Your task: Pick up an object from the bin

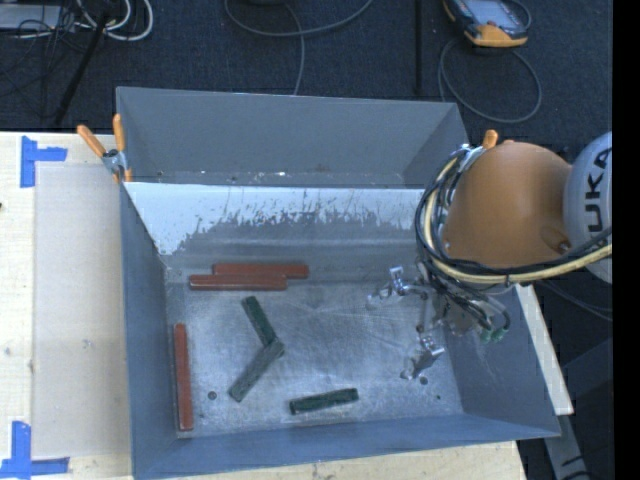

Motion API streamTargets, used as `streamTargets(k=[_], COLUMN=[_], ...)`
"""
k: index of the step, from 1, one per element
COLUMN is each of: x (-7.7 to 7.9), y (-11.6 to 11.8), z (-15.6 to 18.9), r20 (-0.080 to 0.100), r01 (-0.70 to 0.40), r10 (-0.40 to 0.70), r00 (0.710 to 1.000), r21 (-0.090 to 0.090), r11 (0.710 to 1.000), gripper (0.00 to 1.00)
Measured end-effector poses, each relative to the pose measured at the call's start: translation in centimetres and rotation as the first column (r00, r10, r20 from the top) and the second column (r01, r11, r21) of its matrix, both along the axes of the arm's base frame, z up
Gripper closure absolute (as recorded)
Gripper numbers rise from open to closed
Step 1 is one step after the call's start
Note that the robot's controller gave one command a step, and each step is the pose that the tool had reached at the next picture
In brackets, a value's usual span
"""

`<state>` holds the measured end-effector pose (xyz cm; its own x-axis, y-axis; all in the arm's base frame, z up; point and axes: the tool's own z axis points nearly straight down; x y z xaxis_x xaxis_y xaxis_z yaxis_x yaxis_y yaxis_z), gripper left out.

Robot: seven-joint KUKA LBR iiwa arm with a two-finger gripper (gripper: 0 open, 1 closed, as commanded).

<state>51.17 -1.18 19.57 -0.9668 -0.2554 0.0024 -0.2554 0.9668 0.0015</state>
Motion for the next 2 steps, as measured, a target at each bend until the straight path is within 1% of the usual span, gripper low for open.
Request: streamTargets(k=[1,2], x=[-1.2,-2.8], y=[1.7,1.6], z=[-5.7,-9.1], r20=[0.005,0.000], r01=[0.000,0.126], r10=[0.000,-0.126], r00=[1.000,0.992], r21=[-0.001,0.000], r11=[1.000,0.992], gripper=[0.00,0.00])
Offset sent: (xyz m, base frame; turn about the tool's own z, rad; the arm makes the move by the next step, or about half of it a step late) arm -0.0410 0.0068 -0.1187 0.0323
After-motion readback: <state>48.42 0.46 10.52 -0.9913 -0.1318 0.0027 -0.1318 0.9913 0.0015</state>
